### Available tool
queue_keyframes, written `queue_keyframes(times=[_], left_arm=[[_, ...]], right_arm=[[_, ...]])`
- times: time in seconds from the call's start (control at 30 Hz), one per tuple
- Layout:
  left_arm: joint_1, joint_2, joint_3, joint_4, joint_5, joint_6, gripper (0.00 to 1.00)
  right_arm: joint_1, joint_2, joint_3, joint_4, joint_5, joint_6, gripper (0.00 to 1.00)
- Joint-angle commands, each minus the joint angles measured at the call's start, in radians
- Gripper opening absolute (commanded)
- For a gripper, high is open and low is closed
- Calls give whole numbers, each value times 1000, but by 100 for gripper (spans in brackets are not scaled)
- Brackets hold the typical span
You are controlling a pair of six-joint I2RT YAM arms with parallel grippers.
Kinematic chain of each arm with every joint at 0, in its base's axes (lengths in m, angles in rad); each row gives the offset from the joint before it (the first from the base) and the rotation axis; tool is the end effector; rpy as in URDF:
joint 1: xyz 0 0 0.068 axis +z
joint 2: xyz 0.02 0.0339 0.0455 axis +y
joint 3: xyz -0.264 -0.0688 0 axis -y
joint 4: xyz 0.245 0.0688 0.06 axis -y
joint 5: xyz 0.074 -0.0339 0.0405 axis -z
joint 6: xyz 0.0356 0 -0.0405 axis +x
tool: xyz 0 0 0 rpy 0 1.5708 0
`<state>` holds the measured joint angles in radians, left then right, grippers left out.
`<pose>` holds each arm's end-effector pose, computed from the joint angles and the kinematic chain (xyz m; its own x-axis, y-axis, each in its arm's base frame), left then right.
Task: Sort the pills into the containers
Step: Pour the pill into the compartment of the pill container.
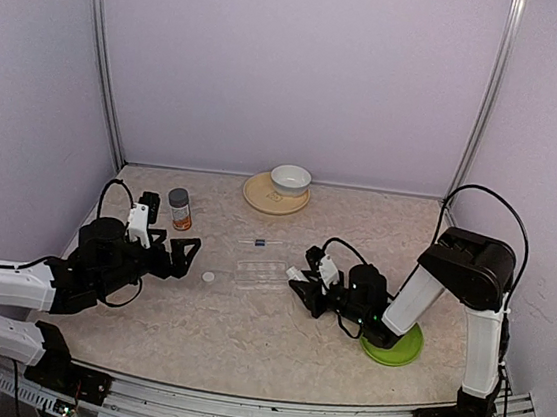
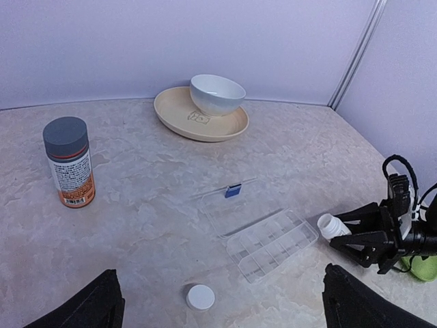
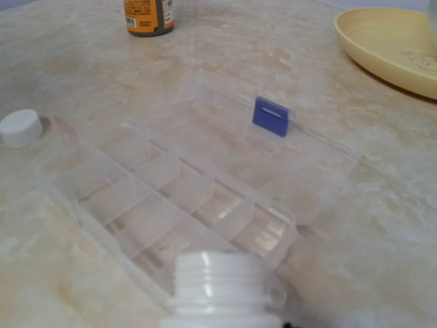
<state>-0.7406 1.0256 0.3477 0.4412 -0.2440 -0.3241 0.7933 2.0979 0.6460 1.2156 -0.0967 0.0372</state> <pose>0.1660 -0.1401 0.2069 -0.3174 -0.1286 -0.9395 0.4012 0.8795 -0.2559 0.2416 0.2503 0.0799 -0.1929 -0.1432 -0.9707 -0.7685 0.6371 0.0587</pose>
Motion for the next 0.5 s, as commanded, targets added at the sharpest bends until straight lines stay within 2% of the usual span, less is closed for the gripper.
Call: queue_keyframes(times=[0.0,0.47], left_arm=[[7,-19,-12,15,-8,10,99],[7,-28,-13,9,-8,8,99]], right_arm=[[-4,-30,30,-41,11,-10,0],[6,-39,46,-91,29,-20,0]])
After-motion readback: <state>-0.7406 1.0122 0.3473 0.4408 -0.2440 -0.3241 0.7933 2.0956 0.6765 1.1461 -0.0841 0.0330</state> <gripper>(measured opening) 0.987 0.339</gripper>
